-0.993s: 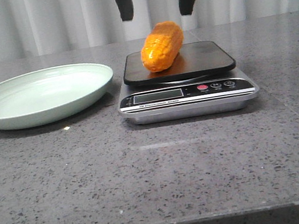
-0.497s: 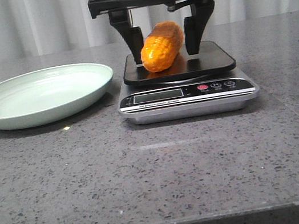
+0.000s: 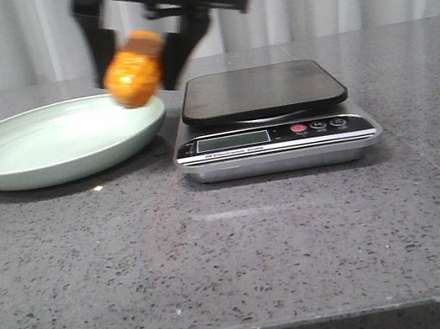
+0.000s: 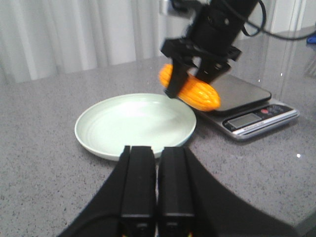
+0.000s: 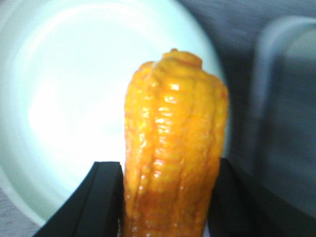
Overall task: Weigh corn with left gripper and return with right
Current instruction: 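Lift the corn with the right gripper and carry it to the plate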
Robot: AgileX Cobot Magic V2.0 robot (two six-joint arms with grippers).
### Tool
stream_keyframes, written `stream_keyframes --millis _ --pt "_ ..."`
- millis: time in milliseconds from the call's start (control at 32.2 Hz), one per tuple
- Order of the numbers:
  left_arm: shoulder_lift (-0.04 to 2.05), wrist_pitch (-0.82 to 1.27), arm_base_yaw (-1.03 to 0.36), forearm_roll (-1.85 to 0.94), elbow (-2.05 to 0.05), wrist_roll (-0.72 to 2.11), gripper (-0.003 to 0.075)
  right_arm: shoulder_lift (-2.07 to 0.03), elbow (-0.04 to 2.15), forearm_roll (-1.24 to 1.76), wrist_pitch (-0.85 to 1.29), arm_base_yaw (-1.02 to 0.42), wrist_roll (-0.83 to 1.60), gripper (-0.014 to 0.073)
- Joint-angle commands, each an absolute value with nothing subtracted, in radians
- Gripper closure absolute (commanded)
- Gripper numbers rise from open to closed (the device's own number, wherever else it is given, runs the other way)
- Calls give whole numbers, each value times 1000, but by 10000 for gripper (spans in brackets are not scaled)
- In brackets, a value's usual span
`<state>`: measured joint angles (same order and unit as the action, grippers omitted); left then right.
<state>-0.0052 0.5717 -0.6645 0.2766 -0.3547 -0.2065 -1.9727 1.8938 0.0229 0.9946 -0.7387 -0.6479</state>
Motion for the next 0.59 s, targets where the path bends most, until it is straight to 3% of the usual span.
stream_keyframes --millis 0,310,434,559 --pt "-25 495 -663 278 -361 -207 594 -1922 1930 29 832 -764 -618 407" --pt "-25 465 -663 278 -352 -207 594 -2021 1976 38 789 -772 -618 383" --pt "-25 465 -663 278 -352 -207 594 -2038 1976 38 779 -775 -618 261" --pt "-25 465 -663 278 -352 -207 594 -2039 1976 38 777 -775 -618 79"
